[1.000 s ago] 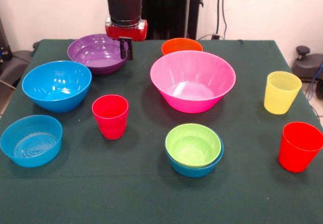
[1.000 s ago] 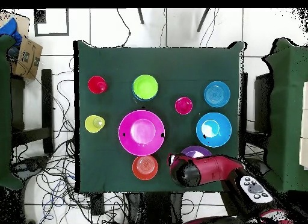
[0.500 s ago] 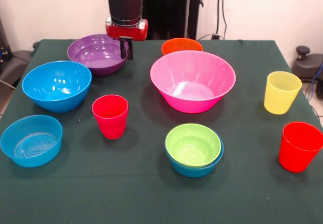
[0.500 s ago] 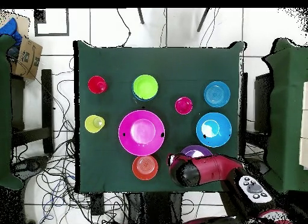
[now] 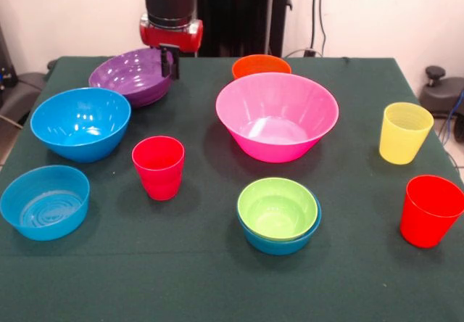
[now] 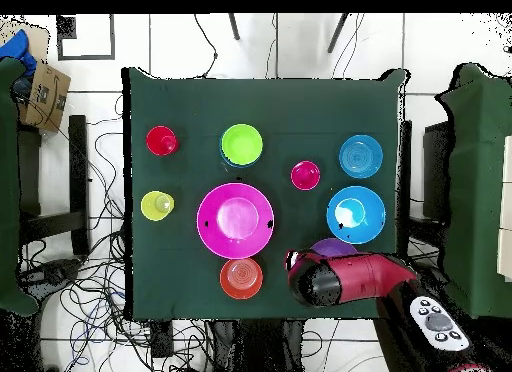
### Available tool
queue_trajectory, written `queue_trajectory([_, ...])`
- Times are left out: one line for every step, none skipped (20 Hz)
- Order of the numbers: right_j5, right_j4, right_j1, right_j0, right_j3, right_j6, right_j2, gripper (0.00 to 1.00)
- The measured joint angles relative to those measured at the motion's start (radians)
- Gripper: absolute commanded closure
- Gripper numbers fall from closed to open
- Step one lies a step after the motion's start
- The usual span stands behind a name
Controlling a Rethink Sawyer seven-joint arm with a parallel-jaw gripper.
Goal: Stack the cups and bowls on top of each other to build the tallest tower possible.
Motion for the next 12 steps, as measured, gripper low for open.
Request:
queue_trajectory([0.009, 0.002, -0.009, -0.003, 0.000, 0.000, 0.004, 1.00])
queue_trajectory([0.022, 0.007, -0.022, -0.006, 0.000, 0.000, 0.011, 1.00])
queue_trajectory([0.044, 0.017, -0.043, -0.011, 0.000, 0.000, 0.024, 1.00])
queue_trajectory([0.052, 0.023, -0.051, -0.013, 0.001, 0.000, 0.029, 1.00])
queue_trajectory([0.058, 0.028, -0.057, -0.014, 0.001, 0.000, 0.033, 1.00])
queue_trajectory([0.063, 0.033, -0.064, -0.016, 0.001, 0.000, 0.036, 1.00])
queue_trajectory([0.078, 0.049, -0.083, -0.021, 0.001, 0.000, 0.050, 1.00])
queue_trajectory([0.082, 0.054, -0.090, -0.023, 0.002, 0.000, 0.054, 1.00])
queue_trajectory([0.088, 0.060, -0.098, -0.025, 0.002, 0.000, 0.060, 1.00])
queue_trajectory([0.093, 0.066, -0.104, -0.027, 0.002, 0.000, 0.064, 1.00])
queue_trajectory([0.103, 0.077, -0.115, -0.030, 0.004, 0.000, 0.073, 1.00])
queue_trajectory([0.111, 0.085, -0.123, -0.032, 0.005, 0.000, 0.080, 1.00])
